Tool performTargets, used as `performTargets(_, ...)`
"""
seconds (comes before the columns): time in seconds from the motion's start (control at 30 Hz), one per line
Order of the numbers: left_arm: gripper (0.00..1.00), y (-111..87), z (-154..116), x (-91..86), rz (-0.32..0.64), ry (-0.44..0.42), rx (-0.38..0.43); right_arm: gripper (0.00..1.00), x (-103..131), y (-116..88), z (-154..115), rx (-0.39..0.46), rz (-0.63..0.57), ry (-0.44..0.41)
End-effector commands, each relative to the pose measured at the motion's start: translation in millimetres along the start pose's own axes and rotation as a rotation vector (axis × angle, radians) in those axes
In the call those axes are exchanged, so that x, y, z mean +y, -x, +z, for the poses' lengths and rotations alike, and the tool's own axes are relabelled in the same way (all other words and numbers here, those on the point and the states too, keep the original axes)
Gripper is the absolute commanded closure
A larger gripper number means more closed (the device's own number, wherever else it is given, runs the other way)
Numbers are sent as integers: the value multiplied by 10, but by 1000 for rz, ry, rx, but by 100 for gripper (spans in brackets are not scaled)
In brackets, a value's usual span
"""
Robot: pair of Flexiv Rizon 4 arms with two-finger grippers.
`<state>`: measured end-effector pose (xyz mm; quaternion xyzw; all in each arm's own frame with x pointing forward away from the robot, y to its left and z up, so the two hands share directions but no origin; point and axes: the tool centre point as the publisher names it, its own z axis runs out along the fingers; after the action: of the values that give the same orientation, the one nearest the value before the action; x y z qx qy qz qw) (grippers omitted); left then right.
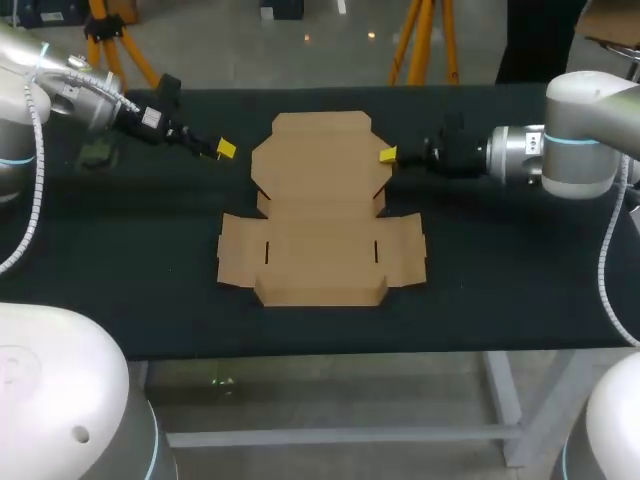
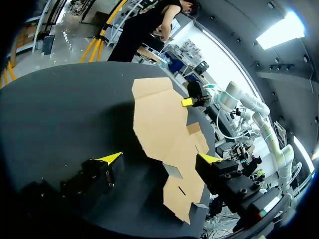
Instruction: Assemble the packaging by folding the flat box into shape, placing the metal phone stand inside, and closing the box properly
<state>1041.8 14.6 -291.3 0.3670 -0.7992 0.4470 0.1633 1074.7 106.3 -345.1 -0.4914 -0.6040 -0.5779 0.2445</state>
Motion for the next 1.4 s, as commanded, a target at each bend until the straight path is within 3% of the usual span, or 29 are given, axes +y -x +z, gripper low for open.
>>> performTargets(0.03, 0, 57, 65, -12, 27, -31, -33, 100, 32, 2, -1, 29, -15, 0)
performTargets(0.13, 0, 101, 85, -39, 70, -62, -116, 100, 58, -28, 1, 39, -28, 1)
performTargets(0.4, 0, 175, 127, -143, 161, -189, -141, 100, 102, -125, 27, 79, -75, 15)
performTargets(0.8, 0, 181, 133, -155, 161, -186, -137, 100, 175, -191, 35, 119, -132, 57)
performTargets(1.07, 0, 178, 255, -293, 272, -160, -44, 100, 219, -182, 79, 152, -147, 59)
performTargets(1.4, 0, 267, 379, -442, 332, -170, 26, 100, 263, -237, 80, 189, -169, 62)
